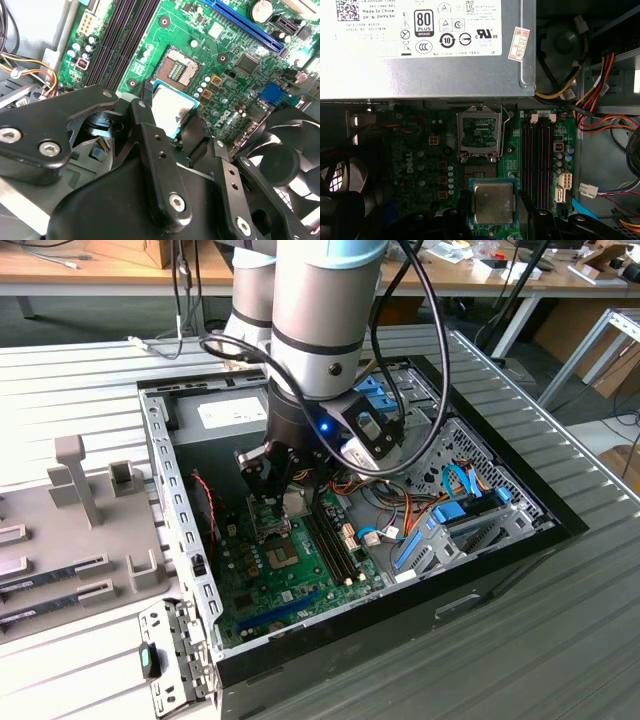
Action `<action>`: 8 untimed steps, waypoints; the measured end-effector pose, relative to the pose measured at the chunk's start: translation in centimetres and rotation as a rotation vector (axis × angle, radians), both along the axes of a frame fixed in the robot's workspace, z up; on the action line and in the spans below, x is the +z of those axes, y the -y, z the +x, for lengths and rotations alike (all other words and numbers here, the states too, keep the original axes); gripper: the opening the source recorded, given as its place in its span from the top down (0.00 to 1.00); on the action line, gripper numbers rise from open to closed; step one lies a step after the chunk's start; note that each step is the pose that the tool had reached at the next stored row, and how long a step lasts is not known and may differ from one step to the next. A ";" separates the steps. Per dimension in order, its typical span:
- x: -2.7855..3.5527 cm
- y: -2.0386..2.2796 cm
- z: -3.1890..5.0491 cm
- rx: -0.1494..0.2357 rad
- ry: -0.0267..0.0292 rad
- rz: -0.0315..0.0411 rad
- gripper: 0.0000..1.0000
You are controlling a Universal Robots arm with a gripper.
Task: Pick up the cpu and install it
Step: 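Pick up the cpu and move it towards the insertion slot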
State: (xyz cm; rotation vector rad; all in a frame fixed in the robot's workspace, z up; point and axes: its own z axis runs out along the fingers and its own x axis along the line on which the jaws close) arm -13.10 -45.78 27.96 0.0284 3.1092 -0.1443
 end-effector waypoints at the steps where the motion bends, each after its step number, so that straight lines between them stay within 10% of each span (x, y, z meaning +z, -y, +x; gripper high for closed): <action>1: -0.04 0.01 0.00 0.000 0.0001 0.0001 0.53; 8: -0.42 0.09 0.00 0.000 0.0001 0.0001 0.53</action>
